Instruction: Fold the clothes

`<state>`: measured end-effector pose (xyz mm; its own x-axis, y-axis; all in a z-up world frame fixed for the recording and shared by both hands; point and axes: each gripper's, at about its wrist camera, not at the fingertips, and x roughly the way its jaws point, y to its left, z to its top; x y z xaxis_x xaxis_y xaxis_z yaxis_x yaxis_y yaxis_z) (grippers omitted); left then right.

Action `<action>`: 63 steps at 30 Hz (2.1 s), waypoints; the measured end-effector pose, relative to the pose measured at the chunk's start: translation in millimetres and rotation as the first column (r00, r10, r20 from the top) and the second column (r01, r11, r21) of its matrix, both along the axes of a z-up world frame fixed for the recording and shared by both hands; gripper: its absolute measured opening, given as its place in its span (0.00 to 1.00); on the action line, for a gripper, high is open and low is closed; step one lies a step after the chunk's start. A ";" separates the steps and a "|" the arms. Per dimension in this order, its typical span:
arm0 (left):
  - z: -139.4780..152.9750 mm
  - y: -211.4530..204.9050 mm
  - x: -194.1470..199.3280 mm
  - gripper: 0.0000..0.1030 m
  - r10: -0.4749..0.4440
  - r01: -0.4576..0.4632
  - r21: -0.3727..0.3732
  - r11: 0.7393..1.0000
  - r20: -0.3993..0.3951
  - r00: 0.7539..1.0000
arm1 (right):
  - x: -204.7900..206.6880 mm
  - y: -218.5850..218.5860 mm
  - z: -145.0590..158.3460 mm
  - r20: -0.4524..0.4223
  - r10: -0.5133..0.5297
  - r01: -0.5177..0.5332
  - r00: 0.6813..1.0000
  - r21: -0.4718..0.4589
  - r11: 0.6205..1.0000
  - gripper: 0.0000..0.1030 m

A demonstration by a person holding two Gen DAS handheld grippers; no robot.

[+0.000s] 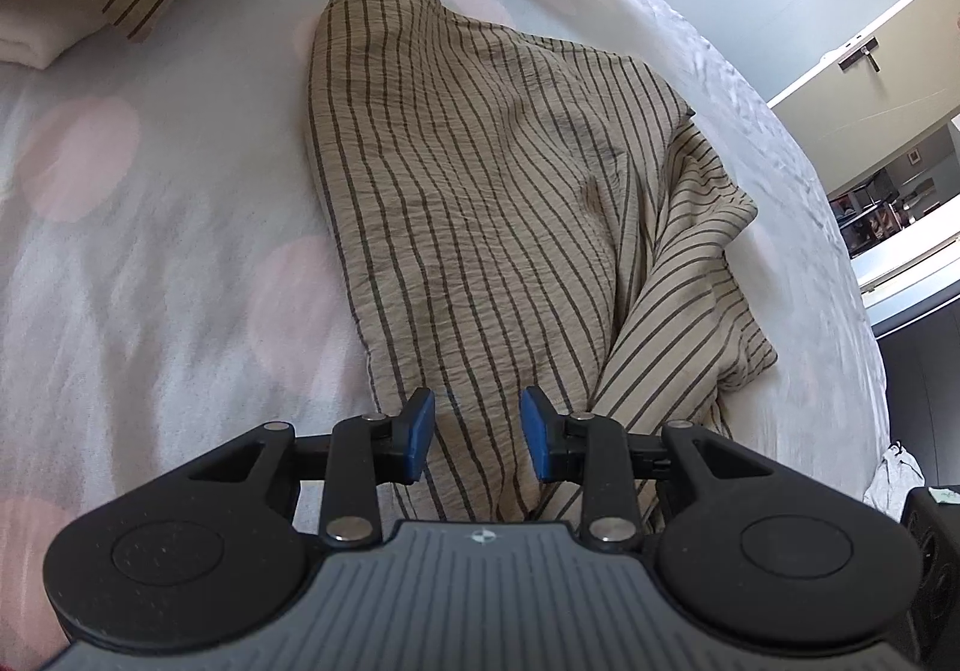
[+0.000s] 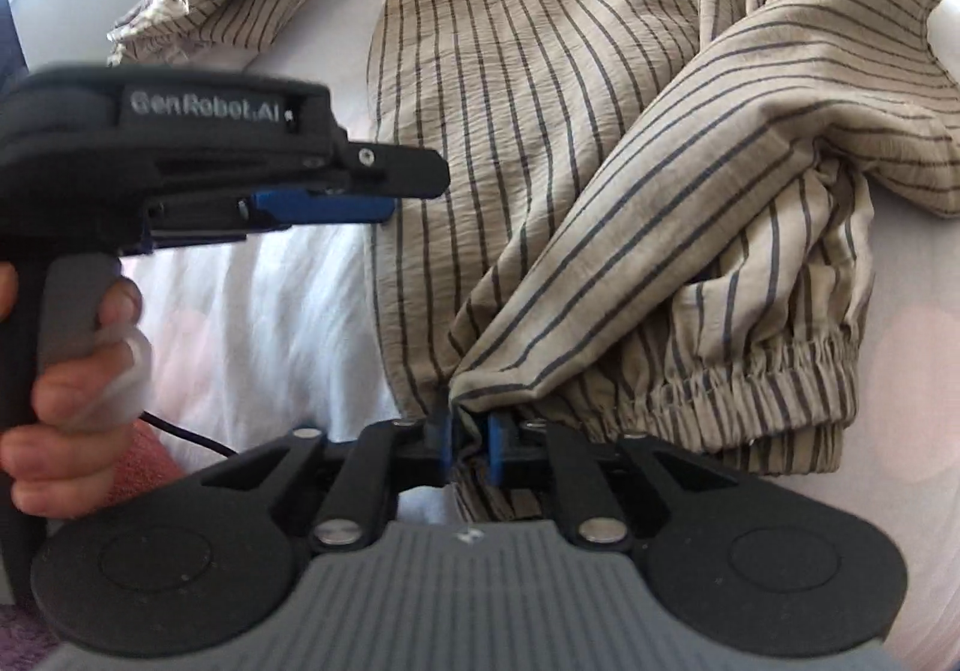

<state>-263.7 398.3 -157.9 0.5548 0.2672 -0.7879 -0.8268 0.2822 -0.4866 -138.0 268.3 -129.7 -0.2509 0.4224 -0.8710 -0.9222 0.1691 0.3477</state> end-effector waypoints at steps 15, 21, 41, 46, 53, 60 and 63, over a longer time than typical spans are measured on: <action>27.6 13.4 3.5 0.35 0.051 -0.047 0.073 0.996 -0.054 0.997 | 87.5 -41.4 76.2 -0.007 -0.174 0.173 0.985 0.128 0.976 0.56; 39.8 48.9 12.6 0.35 0.070 -0.040 0.176 0.984 -0.168 0.983 | 142.3 -25.3 85.7 0.015 -0.330 0.326 0.944 0.117 0.938 0.56; -5.5 128.5 7.7 0.35 0.121 -0.043 0.284 0.958 -0.262 0.957 | 252.6 11.0 49.0 0.038 -0.595 0.593 0.803 0.044 0.804 0.54; -10.2 131.3 0.6 0.35 0.127 -0.060 0.266 0.962 -0.245 0.961 | 267.2 13.9 47.5 0.043 -0.640 0.638 0.767 0.044 0.769 0.54; -11.8 135.3 -1.2 0.35 0.132 -0.073 0.247 0.966 -0.232 0.964 | 284.4 7.3 39.8 0.054 -0.689 0.689 0.723 0.025 0.725 0.54; -12.5 133.4 1.8 0.35 0.114 -0.051 0.255 0.966 -0.237 0.965 | 279.0 2.6 1.7 0.028 -0.709 0.709 0.705 -0.048 0.703 0.43; -13.2 134.0 1.7 0.35 0.116 -0.054 0.255 0.965 -0.232 0.966 | 275.4 6.6 -0.2 0.038 -0.709 0.710 0.704 -0.037 0.703 0.17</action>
